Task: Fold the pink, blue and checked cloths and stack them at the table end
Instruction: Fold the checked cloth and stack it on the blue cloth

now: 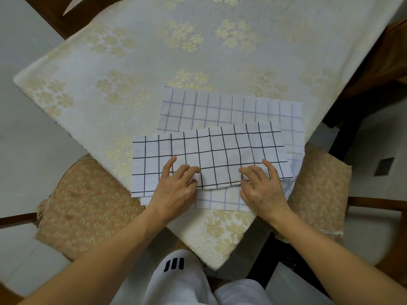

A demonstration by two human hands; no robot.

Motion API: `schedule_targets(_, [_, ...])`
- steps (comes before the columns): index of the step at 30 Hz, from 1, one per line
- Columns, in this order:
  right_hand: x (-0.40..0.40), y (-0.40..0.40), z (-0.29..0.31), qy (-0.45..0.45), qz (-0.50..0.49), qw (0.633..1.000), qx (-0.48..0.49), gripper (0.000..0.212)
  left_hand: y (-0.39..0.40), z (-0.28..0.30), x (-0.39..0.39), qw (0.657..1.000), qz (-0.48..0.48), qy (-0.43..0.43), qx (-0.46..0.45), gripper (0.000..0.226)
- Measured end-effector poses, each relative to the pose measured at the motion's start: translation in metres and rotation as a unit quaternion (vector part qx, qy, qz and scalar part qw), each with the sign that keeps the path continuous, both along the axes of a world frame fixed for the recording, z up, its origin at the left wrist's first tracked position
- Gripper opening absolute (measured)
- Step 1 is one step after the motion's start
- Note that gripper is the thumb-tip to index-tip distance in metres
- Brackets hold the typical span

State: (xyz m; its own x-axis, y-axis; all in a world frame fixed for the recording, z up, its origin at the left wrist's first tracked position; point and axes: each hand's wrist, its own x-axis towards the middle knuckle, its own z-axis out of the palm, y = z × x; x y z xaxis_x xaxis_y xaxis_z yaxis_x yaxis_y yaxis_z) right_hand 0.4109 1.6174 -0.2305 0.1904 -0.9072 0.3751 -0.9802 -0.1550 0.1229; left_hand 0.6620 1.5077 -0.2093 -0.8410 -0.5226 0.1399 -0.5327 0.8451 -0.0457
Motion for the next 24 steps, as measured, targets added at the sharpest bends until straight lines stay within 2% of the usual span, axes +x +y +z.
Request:
schedule_targets(6, [-0.004, 0.016, 0.007, 0.01, 0.024, 0.998, 0.059, 0.005, 0.009, 0.004, 0.01, 1.0, -0.017, -0.015, 0.021, 0.013])
schedule_targets(10, [0.002, 0.019, 0.019, -0.036, 0.007, 0.994, 0.099, 0.02, 0.017, 0.009, 0.016, 0.997, -0.003, -0.041, 0.06, 0.038])
schedule_targets(13, [0.013, 0.002, 0.026, -0.078, 0.001, 0.991, 0.11, 0.026, 0.009, 0.013, 0.012, 0.994, 0.041, -0.04, 0.092, 0.047])
schedule_targets(17, [0.041, -0.041, 0.024, -0.117, -0.013, 0.981, 0.156, 0.051, -0.011, 0.01, -0.003, 0.987, 0.092, -0.049, 0.119, 0.065])
schedule_targets(24, [0.052, -0.09, 0.0, -0.123, -0.11, 0.945, 0.283, 0.078, -0.042, -0.021, -0.006, 0.976, 0.138, -0.06, 0.157, 0.073])
